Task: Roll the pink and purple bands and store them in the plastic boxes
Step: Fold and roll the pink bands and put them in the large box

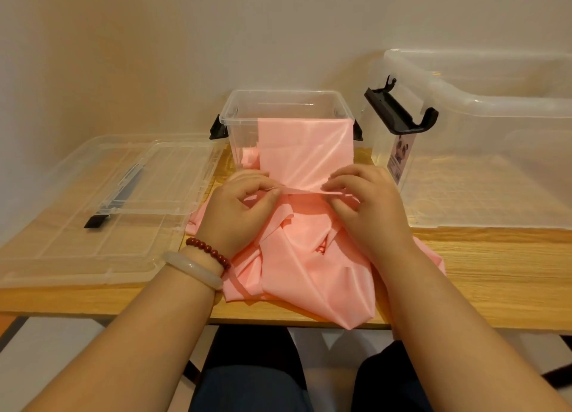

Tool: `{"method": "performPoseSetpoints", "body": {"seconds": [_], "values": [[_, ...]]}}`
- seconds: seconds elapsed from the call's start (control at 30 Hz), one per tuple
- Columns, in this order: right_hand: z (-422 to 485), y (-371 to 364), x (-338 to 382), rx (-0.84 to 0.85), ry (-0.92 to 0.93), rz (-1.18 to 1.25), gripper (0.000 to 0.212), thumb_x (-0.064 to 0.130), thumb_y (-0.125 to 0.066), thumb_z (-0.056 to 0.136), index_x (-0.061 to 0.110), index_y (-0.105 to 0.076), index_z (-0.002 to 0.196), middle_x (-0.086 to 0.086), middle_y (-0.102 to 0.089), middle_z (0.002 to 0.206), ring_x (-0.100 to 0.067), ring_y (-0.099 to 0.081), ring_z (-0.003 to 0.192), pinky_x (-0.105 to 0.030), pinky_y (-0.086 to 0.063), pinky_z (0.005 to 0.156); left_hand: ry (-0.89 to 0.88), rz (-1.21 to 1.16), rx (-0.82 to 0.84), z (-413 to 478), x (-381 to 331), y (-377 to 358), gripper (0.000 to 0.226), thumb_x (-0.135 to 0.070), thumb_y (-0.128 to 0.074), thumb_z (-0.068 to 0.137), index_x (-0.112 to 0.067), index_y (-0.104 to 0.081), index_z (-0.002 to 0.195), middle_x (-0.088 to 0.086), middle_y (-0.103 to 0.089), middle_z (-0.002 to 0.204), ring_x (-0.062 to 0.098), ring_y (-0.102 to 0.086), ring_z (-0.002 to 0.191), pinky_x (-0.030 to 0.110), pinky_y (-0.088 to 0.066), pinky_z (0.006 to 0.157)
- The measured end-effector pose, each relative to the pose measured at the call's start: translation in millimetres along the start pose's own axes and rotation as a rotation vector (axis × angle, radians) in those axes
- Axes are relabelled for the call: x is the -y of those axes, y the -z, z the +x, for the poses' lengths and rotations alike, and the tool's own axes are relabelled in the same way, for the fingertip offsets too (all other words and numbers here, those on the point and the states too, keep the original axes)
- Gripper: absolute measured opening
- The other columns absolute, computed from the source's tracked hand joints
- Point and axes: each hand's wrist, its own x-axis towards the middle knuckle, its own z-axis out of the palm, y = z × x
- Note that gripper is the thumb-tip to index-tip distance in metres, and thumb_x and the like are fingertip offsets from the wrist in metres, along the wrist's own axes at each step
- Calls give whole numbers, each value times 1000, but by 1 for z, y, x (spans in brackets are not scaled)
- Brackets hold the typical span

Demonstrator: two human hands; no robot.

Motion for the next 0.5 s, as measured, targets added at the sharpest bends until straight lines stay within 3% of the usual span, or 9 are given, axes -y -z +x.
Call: {"method": "performPoseSetpoints", "body": {"seconds": [0.13, 0.27, 0.43, 0.5], "values": [[-1, 4, 0, -74, -38, 77, 9, 22, -70, 80, 17, -77, 84, 16, -63, 93, -26, -60, 95, -16, -38, 89, -44, -10, -87, -5, 0, 5, 7, -19, -66, 86, -24, -69, 89, -11, -64, 90, -7, -57, 88, 7, -44, 82], [-6, 7, 7, 11, -158, 261, 9, 26, -70, 84, 19, -75, 83, 16, -68, 82, -13, -62, 80, -29, -48, 74, -30, -9, -125, -8, -7, 6, 13, -13, -70, 86, -26, -69, 89, -21, -65, 84, -9, -59, 81, 5, -43, 75], [-5, 10, 11, 33, -308, 357, 15, 21, -65, 93, 28, -69, 80, 22, -65, 73, 6, -58, 74, -14, -45, 67, 153, -75, -91, -6, -10, 6, 17, -14, -69, 87, -29, -69, 94, -22, -63, 88, -16, -57, 83, 2, -42, 73], [-5, 11, 11, 7, -400, 404, 13, 21, -68, 91, 29, -67, 80, 23, -64, 72, 5, -58, 71, -21, -50, 68, 194, -95, -78, -6, -8, 5, 20, -15, -67, 88, -29, -66, 103, -20, -61, 86, -15, -55, 77, 3, -42, 70]]}}
